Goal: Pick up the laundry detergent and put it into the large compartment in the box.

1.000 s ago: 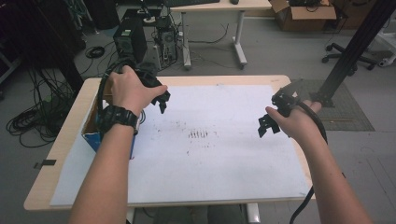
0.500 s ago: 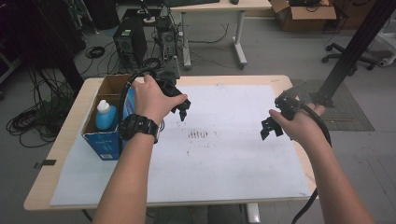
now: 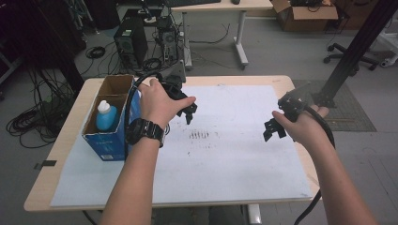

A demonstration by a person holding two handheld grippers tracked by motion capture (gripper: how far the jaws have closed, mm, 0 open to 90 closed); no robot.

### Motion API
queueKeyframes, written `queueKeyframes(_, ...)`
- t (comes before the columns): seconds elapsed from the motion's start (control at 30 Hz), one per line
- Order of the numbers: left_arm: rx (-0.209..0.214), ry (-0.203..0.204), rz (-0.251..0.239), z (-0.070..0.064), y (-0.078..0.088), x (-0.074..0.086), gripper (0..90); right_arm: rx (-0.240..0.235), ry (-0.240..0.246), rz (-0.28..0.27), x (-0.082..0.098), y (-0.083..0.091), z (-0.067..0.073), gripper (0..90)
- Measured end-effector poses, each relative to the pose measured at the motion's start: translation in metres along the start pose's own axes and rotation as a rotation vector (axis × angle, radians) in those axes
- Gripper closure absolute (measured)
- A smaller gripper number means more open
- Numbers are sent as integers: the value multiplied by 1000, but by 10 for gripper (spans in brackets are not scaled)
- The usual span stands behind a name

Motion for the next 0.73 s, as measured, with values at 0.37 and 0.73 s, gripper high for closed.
queueKeyframes(0.37,2,0,-2,-1,1,1,51,1,0,-4,2,1,-2,37)
queueKeyframes(0.73,3,-3,-4,1,-1,1,51,2,0,-1,2,1,-1,37)
Point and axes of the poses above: each handheld gripper's, and its own axes: y roughly backward along the jaws, x roughly out of its underside, z roughly to its left, the point moved 5 cm from there along -y, roughly forward along the jaws, and after that the axes turned 6 degrees about x, right-handed, at the moved point
